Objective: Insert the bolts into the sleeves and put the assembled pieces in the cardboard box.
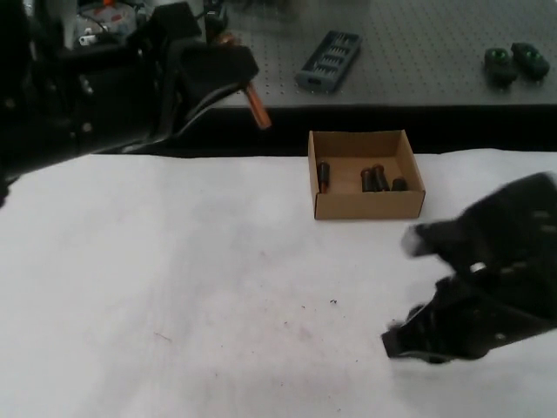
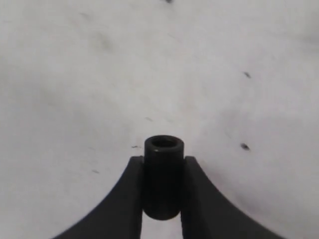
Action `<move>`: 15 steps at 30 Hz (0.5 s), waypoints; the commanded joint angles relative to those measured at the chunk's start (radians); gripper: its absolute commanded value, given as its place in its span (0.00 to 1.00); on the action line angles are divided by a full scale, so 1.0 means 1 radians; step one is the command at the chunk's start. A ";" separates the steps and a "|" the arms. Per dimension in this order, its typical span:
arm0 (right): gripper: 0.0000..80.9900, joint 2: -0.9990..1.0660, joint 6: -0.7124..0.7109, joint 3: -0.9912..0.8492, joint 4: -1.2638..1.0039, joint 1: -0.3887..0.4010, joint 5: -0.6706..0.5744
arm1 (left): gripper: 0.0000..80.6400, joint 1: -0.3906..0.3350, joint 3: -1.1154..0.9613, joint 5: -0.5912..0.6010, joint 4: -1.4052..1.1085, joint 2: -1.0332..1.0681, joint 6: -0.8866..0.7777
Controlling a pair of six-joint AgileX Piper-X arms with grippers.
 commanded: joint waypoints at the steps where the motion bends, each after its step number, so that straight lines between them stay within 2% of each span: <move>1: 0.07 -0.038 -0.020 0.032 -0.077 -0.006 -0.078 | 0.01 0.003 -0.006 0.075 -0.132 0.088 -0.061; 5: 0.07 -0.155 -0.021 0.171 -0.283 -0.014 -0.206 | 0.01 -0.001 -0.006 0.212 -0.256 0.188 -0.134; 8: 0.07 -0.174 -0.023 0.234 -0.414 -0.014 -0.254 | 0.01 -0.005 -0.006 0.243 -0.378 0.251 -0.214; 15: 0.07 -0.132 -0.070 0.283 -0.588 -0.014 -0.259 | 0.01 -0.041 -0.006 0.321 -0.595 0.328 -0.344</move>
